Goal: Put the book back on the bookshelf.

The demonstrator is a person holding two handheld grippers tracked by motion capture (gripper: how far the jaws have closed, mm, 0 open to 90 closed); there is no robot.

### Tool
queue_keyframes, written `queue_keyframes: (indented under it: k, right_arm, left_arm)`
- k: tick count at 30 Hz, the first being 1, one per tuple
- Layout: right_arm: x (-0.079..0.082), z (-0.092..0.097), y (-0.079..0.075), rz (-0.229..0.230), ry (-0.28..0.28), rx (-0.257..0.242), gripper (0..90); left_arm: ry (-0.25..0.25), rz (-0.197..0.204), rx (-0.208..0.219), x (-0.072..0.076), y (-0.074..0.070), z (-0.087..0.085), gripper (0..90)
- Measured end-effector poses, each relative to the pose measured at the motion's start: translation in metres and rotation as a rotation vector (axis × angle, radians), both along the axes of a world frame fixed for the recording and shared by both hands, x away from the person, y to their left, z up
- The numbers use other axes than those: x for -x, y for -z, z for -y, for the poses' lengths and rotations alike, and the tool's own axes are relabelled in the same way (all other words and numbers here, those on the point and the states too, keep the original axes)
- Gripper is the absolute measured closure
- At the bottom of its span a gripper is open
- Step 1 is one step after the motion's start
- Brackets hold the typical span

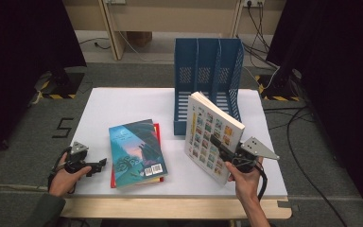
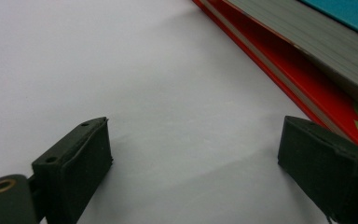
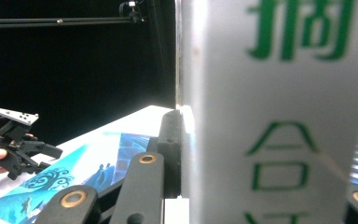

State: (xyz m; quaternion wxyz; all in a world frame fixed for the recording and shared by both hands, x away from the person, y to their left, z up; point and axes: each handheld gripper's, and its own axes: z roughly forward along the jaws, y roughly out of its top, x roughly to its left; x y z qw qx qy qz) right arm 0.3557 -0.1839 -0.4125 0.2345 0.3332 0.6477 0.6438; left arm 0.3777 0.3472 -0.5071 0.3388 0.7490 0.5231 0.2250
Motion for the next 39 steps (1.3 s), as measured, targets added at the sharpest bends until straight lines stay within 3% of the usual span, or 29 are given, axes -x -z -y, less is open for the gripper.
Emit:
queue_keyframes:
  k: [12,22,31,39]
  right_arm:
    - [0.002,-0.001,-0.020,0.030,0.002,-0.015,73.6]
    - [-0.001,-0.008,-0.046,0.055,-0.004,-0.065,73.6]
    - [-0.015,-0.018,-0.067,0.076,0.013,-0.094,73.6]
    - [-0.032,-0.030,-0.080,0.089,0.027,-0.087,73.6]
  left_arm:
    - [0.001,-0.001,0.000,0.000,0.000,0.000,8.2]
    - [0.000,0.000,0.001,0.000,0.000,0.000,8.2]
    - [0.000,0.000,0.001,0.000,0.000,0.000,8.2]
    - [0.000,0.001,0.001,0.000,0.000,0.000,8.2]
